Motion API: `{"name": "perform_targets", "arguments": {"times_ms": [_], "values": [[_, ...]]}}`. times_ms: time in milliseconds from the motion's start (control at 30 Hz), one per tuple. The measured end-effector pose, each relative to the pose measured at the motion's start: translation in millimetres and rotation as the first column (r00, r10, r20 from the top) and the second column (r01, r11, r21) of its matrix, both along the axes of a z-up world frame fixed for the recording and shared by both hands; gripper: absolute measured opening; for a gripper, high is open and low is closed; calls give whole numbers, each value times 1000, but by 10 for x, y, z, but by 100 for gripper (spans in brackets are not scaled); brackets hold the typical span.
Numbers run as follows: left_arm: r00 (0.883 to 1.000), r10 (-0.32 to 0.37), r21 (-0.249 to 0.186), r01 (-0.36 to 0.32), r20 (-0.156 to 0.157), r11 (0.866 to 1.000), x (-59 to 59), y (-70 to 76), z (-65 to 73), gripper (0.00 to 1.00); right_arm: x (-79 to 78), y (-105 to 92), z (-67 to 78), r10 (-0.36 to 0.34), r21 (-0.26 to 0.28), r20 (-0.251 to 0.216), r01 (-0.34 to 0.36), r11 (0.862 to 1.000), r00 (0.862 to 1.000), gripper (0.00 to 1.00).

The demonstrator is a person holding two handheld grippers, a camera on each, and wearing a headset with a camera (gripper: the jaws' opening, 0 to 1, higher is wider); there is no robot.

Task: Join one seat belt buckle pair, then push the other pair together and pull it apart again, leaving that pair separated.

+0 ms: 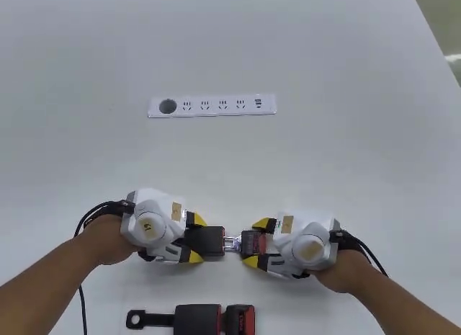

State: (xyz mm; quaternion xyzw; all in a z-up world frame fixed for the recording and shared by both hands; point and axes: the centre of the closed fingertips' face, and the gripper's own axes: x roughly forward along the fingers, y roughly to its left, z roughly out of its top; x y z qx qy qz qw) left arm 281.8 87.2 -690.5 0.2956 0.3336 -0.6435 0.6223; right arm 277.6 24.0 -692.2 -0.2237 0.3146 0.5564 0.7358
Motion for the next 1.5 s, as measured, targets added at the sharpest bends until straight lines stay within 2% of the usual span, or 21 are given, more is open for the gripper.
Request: {"name": "perform_targets", "arguments": {"times_ms": [367,500,633,800,1133,1500], "values": [[1000,-5,4,5,5,1000,-6,2,5,34,24,44,-26,15,-11,-4,-15,1000,1000,34],[1000,-10,-10,10,0,1000,-13,-5,4,34,19,61,-25,21,-9,-4,-21,1000,1000,34],[1000,-29,0,29,2,1000,-27,-4,8,33,21,77,-26,24,-5,-5,-25,1000,1000,34],[999,-43,10,43,2,999,-40,-1,-5,33,-7,219,-31,16,5,0,-16,1000,1000,33],[999,-33,3,33,-2,999,-45,14,2,33,-8,231,-15,0,16,-6,1,1000,1000,33],[1000,-5,0,5,-3,1000,-42,7,9,33,1,234,-35,1,-8,6,-1,1000,1000,33]]}}
